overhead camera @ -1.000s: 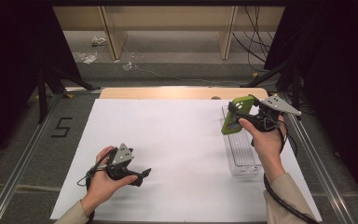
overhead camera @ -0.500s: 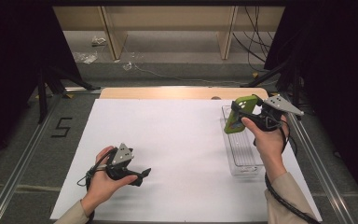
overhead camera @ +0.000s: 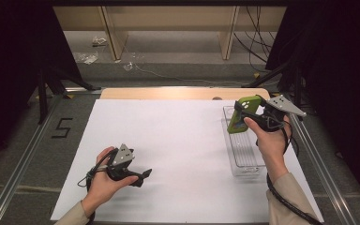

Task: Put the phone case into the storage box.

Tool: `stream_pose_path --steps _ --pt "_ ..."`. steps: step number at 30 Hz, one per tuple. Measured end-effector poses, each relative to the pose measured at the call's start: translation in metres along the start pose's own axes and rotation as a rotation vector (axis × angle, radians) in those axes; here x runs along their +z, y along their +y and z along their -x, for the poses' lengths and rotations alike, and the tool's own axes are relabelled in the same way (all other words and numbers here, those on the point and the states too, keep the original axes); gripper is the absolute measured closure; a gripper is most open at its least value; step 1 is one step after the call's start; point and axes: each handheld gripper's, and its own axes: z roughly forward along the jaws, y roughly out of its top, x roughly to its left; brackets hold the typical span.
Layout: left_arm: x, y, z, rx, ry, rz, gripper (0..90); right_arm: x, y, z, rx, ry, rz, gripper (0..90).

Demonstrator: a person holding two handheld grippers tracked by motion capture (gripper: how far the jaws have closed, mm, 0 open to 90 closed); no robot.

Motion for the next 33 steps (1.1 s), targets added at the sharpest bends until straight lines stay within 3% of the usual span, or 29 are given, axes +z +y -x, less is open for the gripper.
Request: stream_pose_path --steps 33 --pt "0.0008 -0.0006 -0.0006 -0.002 0.0 -0.003 0.9 0.008 -0.0054 0.0053 -0.025 -0.073 0.027 16.9"
